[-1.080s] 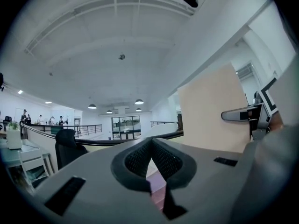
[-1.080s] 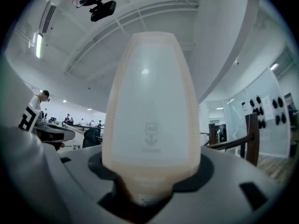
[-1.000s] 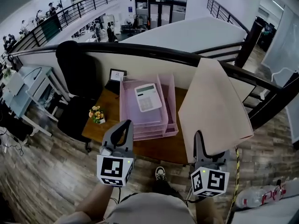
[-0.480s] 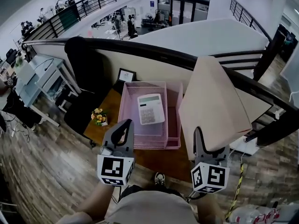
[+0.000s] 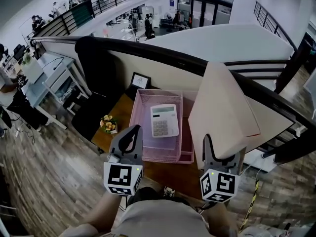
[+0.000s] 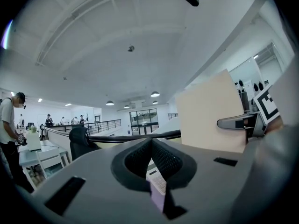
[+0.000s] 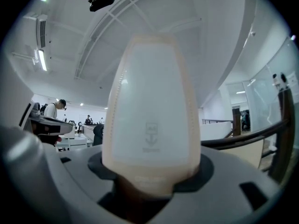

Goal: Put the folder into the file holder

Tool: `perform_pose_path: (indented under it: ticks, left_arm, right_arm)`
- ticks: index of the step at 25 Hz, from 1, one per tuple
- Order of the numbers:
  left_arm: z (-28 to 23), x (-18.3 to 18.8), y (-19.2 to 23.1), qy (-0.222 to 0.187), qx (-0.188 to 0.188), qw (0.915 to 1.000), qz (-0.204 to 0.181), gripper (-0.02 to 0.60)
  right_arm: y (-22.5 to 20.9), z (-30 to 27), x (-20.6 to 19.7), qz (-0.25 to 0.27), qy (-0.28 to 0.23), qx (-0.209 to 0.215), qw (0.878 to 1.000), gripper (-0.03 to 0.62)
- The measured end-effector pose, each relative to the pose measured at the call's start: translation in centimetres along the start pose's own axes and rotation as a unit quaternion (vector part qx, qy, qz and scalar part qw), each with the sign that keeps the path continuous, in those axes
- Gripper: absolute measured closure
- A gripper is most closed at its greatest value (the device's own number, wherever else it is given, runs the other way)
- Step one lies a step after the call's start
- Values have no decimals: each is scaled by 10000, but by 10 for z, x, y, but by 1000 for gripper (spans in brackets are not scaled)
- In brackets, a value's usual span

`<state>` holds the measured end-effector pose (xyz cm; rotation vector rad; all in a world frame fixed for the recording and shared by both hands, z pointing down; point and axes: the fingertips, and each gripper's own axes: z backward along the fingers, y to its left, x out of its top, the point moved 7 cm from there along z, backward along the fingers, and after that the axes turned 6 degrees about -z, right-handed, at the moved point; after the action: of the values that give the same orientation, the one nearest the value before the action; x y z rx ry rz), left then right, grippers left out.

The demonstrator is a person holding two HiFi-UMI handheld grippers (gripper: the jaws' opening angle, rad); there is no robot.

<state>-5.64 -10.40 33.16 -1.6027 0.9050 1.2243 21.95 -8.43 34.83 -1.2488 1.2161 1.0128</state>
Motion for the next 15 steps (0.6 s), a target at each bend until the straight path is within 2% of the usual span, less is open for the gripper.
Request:
perform_pose_path:
  ticks: [8,15]
  left_arm:
    - [-8,1,9,41,-251,9997,41,578]
    - [-21,-6,16,86,-371,9993,35,578]
  right_arm:
    - [15,-15,-8,-141,167,-146,9997,287]
    - [17,-43,-33,-245,237,-345,9988,287]
